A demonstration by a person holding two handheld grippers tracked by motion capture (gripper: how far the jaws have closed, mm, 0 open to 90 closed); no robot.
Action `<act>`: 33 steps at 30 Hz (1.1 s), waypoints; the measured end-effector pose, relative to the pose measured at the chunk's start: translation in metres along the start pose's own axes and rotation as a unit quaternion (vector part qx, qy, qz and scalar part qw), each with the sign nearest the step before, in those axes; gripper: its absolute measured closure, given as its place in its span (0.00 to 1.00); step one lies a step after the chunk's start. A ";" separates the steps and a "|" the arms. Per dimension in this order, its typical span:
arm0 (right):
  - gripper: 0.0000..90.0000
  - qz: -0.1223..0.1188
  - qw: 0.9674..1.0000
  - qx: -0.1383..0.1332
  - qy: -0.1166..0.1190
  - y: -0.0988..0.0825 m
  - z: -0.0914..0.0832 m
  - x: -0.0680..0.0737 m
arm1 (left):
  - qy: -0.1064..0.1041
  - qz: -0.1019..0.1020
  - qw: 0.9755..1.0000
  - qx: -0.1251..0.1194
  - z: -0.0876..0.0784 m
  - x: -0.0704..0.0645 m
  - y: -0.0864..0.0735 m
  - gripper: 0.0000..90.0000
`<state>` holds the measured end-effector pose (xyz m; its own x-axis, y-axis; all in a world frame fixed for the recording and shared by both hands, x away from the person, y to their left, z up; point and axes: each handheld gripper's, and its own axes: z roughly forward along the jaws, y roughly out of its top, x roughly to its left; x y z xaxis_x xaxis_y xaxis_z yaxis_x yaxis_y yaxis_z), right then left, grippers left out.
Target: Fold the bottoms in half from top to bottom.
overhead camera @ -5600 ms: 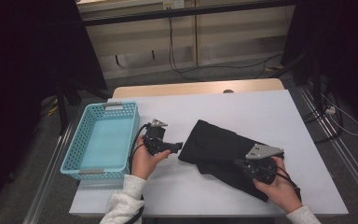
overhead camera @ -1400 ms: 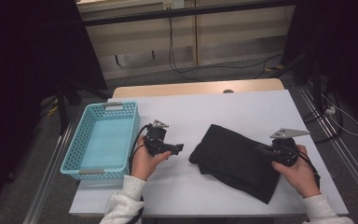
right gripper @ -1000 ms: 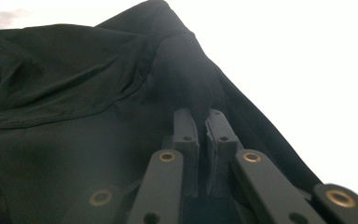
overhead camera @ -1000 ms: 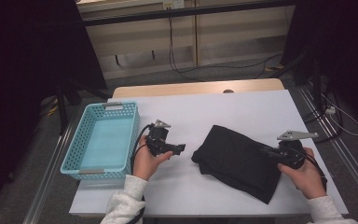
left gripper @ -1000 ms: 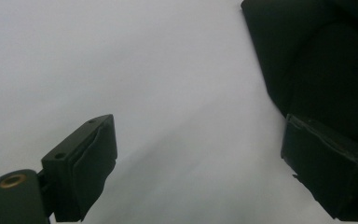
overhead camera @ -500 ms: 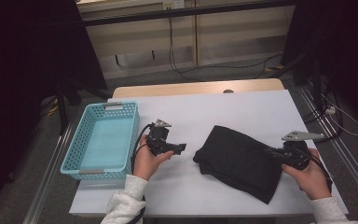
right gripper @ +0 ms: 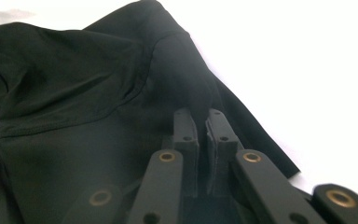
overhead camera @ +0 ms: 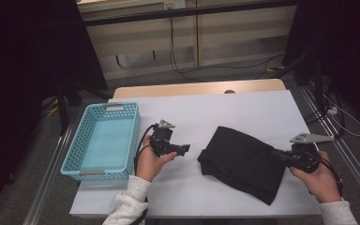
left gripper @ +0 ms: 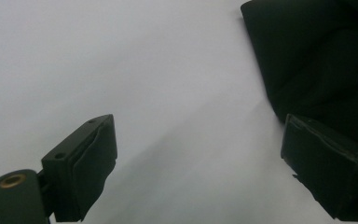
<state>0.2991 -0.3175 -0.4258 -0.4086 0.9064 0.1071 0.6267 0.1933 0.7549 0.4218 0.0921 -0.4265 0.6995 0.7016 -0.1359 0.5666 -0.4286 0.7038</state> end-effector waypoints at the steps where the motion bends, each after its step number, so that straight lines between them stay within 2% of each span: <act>1: 0.94 -0.002 1.000 0.003 -0.001 -0.001 -0.002 0.000 | 0.000 0.002 1.000 0.001 0.000 0.000 0.000 0.12; 5: 0.94 -0.002 1.000 0.014 -0.018 -0.006 -0.006 -0.003 | -0.001 0.003 1.000 0.002 0.001 -0.002 -0.001 0.12; 7: 0.92 0.000 1.000 0.014 -0.016 -0.008 -0.008 -0.005 | -0.003 0.004 1.000 0.003 0.001 -0.004 0.000 0.12; 11: 0.70 0.003 1.000 0.003 -0.021 -0.006 -0.008 -0.004 | -0.007 0.006 1.000 0.001 0.002 -0.007 0.000 0.12; 12: 0.67 -0.002 1.000 -0.002 -0.026 -0.005 -0.008 -0.003 | -0.010 0.006 1.000 0.004 0.001 -0.007 0.000 0.12; 15: 0.57 -0.008 1.000 -0.012 -0.024 -0.002 -0.005 0.001 | -0.012 0.007 1.000 0.001 0.002 -0.011 0.000 0.11; 19: 0.50 -0.001 0.999 -0.014 -0.030 -0.003 -0.001 0.000 | -0.023 0.010 1.000 -0.005 0.001 -0.016 0.000 0.10; 26: 0.37 0.003 0.999 -0.017 -0.049 -0.004 0.006 -0.003 | -0.047 0.019 0.999 0.003 0.004 -0.023 -0.002 0.08; 30: 0.31 0.004 0.998 -0.014 -0.055 -0.004 0.010 0.000 | -0.053 0.028 0.998 0.008 0.005 -0.026 -0.004 0.06; 31: 0.30 0.004 0.998 -0.015 -0.056 -0.005 0.012 0.000 | -0.047 0.030 0.998 0.002 0.005 -0.027 -0.005 0.06; 33: 0.28 0.003 0.998 -0.015 -0.056 -0.005 0.013 0.001 | -0.055 0.031 0.998 0.006 0.006 -0.028 -0.006 0.06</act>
<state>0.3038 -0.3128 -0.4379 -0.3264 0.9444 0.0398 0.6084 0.1777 0.7735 0.4016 0.0718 -0.4308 0.7758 0.6081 -0.1685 0.5261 -0.4759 0.7048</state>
